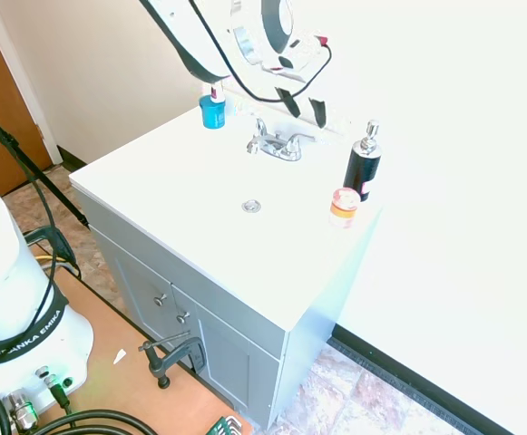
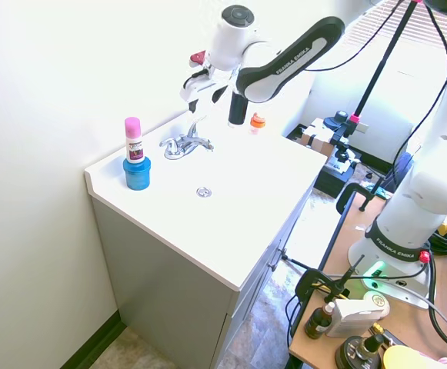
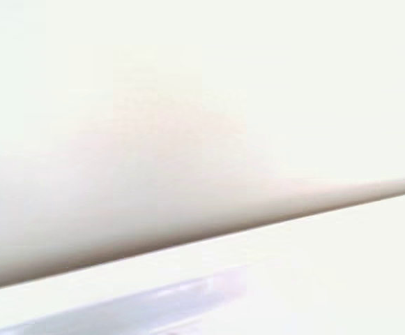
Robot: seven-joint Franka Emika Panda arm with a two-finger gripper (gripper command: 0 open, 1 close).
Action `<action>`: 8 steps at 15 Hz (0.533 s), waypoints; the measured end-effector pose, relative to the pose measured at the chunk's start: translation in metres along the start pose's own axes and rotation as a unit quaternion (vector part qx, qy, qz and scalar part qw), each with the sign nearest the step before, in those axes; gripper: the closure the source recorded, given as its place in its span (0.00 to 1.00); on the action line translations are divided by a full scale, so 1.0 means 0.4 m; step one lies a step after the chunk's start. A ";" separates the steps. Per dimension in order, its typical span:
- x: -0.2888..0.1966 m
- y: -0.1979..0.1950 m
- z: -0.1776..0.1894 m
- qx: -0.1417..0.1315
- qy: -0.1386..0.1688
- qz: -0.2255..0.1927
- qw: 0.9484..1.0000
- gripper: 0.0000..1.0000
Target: Turn on the cold water
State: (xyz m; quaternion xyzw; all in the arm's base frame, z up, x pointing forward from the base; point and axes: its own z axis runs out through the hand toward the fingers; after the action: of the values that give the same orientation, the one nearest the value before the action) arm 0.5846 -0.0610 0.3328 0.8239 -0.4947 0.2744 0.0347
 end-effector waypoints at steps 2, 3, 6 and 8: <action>-0.001 -0.004 0.026 -0.004 0.003 -0.001 1.000 0.00; -0.001 -0.003 0.036 -0.007 0.003 -0.001 1.000 0.00; 0.005 0.002 0.067 -0.017 0.004 0.000 1.000 0.00; 0.008 0.006 0.084 -0.026 0.004 0.001 1.000 0.00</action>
State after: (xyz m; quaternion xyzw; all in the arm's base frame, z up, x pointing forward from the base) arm 0.5977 -0.0757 0.3056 0.8213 -0.5022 0.2644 0.0583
